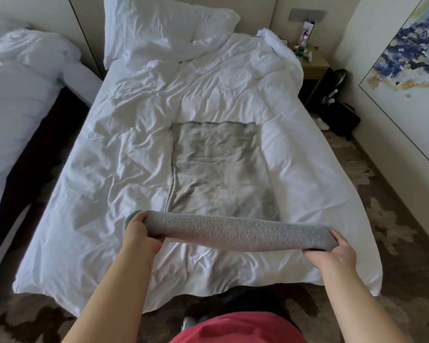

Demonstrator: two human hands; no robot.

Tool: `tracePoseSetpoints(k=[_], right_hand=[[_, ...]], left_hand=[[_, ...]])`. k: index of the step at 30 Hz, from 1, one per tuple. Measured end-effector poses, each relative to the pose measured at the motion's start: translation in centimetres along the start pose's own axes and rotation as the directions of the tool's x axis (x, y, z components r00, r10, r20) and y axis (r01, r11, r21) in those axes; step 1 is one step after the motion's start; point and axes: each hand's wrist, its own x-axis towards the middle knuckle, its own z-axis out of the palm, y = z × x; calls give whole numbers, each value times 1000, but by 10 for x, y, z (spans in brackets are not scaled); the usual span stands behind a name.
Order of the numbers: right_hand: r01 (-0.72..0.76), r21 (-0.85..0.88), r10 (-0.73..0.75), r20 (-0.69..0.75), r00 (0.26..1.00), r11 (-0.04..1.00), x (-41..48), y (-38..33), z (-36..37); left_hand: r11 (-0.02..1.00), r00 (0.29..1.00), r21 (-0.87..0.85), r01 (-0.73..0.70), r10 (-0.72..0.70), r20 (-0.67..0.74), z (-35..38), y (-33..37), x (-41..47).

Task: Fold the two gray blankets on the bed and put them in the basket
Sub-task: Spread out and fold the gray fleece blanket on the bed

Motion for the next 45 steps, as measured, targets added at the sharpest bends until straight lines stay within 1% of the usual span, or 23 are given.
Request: tracePoseSetpoints(k=[2,4,5,7,9,11,12,14,16,18,21,24,26,28,30,31,32,34,36,38,40,42,45], right_hand=[[-4,-4,4,16,1000,1000,4,-3,17],[-19,-58,20,17,1000,998,10,-7,39],[-16,-80,17,10,1000,997,13,-9,49],[5,-130,3,56,998,991,26,-8,71],[47,-164,-29,112,993,985,40,-7,99],[1,-132,12,99,995,991,59,-6,126],[-26,-145,37,75,996,989,72,-5,139],[-81,-207,91,39,995,975,100,0,159],[-122,-318,131,7,991,940,127,11,159],[-180,-407,176,-46,983,896,154,22,150],[-250,-527,193,-162,968,812,187,37,124],[-302,-632,172,-259,950,714,203,47,95],[-353,-675,132,-357,925,648,210,52,78],[-427,-706,96,-459,884,565,212,55,65],[-517,-695,135,-527,839,500,210,58,50],[-549,-670,187,-536,824,500,210,60,43],[-557,-641,246,-512,823,528,211,61,36],[-520,-558,324,-417,849,646,213,63,28],[-433,-459,301,-333,894,776,214,65,28],[-349,-400,264,-253,931,848,209,66,36],[-313,-364,274,-156,949,877,203,66,50],[-295,-370,290,-72,954,881,195,62,77],[-280,-379,285,-45,957,882,186,46,149]], left_hand=[[1000,1000,6,11,-11,26,15,7,2],[1000,1000,18,12,-12,27,34,14,5],[1000,999,26,-1,0,36,43,16,7],[997,995,49,-60,56,80,64,19,16],[992,978,38,-119,110,179,85,21,32],[993,957,-10,-116,115,267,102,24,48],[994,957,9,-109,103,271,110,25,59],[982,976,147,-118,88,198,119,21,80],[951,990,286,-115,85,116,119,9,106],[916,995,389,-95,86,42,111,-7,131],[880,985,474,30,55,-164,90,-28,158],[869,945,480,120,49,-325,73,-44,168],[870,922,463,171,25,-387,64,-53,170],[886,928,415,205,-41,-370,57,-62,174],[937,950,273,217,-139,-278,56,-68,178],[955,959,206,213,-164,-231,57,-71,180],[966,965,162,202,-167,-203,59,-73,182],[976,968,112,187,-164,-188,65,-74,186],[979,965,56,195,-182,-189,71,-72,186],[982,963,4,190,-186,-194,79,-66,182],[984,971,-47,169,-175,-162,91,-57,174],[983,982,-96,158,-167,-90,110,-43,161],[992,995,-85,96,-94,23,160,-11,138]])
